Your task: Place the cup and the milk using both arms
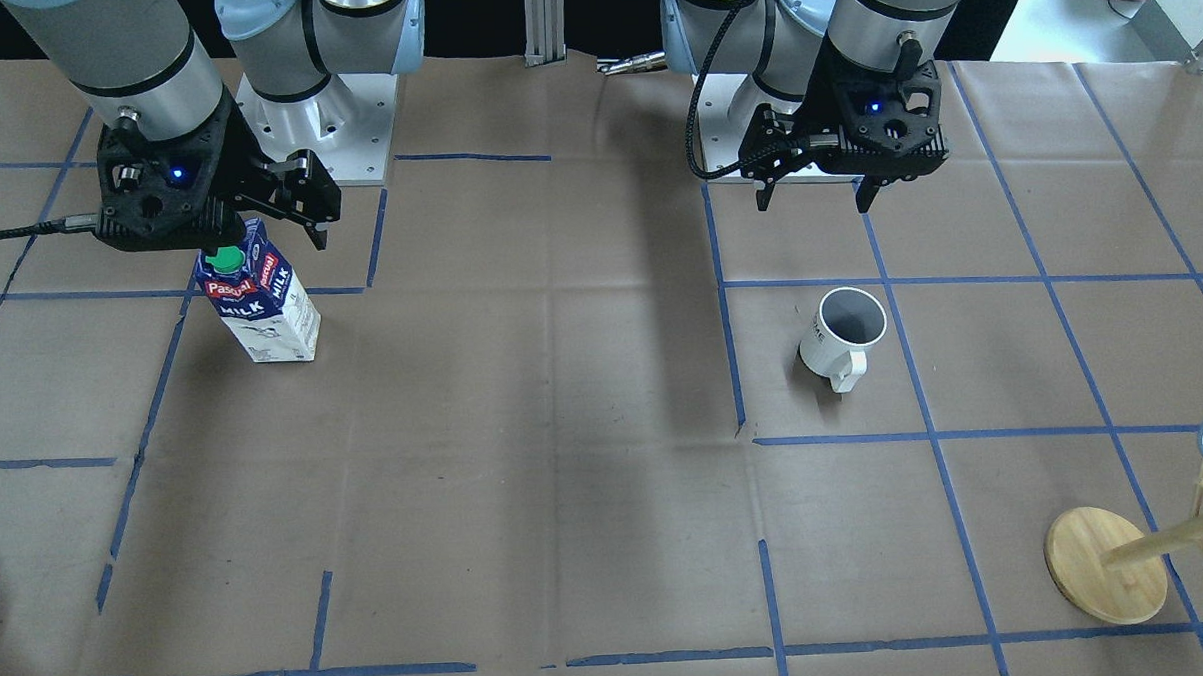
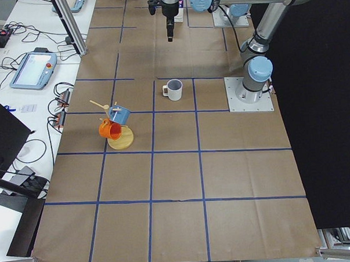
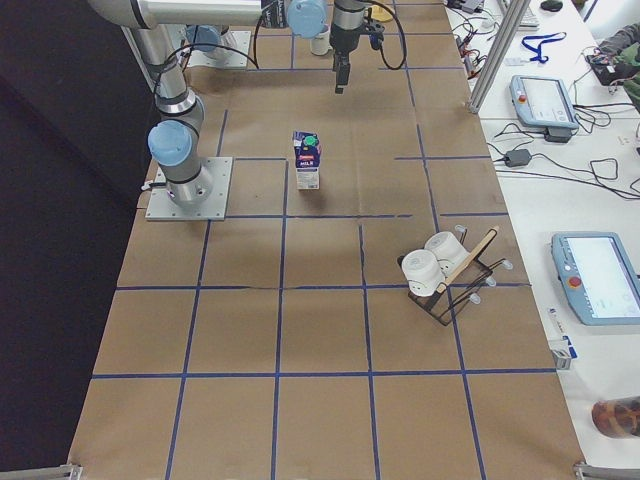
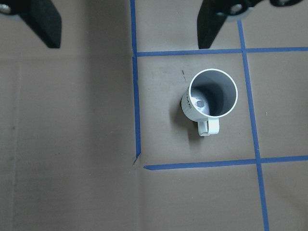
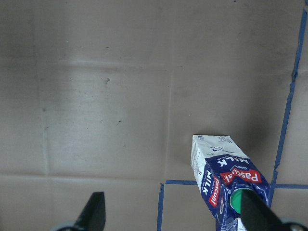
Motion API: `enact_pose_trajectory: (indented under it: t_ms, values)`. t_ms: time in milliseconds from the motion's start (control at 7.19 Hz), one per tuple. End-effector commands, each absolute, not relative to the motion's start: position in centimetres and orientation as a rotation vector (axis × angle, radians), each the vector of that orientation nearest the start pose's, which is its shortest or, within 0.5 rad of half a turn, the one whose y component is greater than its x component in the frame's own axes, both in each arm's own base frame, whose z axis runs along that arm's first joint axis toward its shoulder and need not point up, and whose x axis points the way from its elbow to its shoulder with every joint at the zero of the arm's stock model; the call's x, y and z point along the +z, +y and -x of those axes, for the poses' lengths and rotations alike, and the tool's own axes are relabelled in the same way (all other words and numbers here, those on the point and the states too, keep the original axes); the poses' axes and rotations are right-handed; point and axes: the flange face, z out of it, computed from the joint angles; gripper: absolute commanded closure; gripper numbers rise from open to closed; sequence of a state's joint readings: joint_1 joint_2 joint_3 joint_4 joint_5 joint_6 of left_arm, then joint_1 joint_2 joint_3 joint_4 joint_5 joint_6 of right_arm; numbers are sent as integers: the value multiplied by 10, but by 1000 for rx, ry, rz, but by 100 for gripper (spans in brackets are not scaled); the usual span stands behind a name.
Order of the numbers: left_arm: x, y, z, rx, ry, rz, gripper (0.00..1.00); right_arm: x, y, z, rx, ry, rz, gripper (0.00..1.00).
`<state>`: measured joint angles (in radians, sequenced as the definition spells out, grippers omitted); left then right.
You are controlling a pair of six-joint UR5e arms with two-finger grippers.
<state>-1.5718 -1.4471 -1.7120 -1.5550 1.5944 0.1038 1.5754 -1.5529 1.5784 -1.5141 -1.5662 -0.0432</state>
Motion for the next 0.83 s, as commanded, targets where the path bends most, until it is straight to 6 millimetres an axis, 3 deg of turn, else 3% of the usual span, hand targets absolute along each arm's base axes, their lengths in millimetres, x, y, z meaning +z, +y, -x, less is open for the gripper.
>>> enact_pose_trajectory:
  t_ms: [0,139,417,696]
  values:
    - [459,-434,115,111,3128,-109,0,473,-489,-136,120,3132,72,0]
    - [439,-434,88,148,3132,-38,0,473,-488,-136,120,3132,72,0]
    - [424,-429,52,169,3134,48,0,473,-488,-137,118,3133,69,0]
    - [378,-439,-6,129,3143,57,0,477,-485,-138,106,3131,64,0]
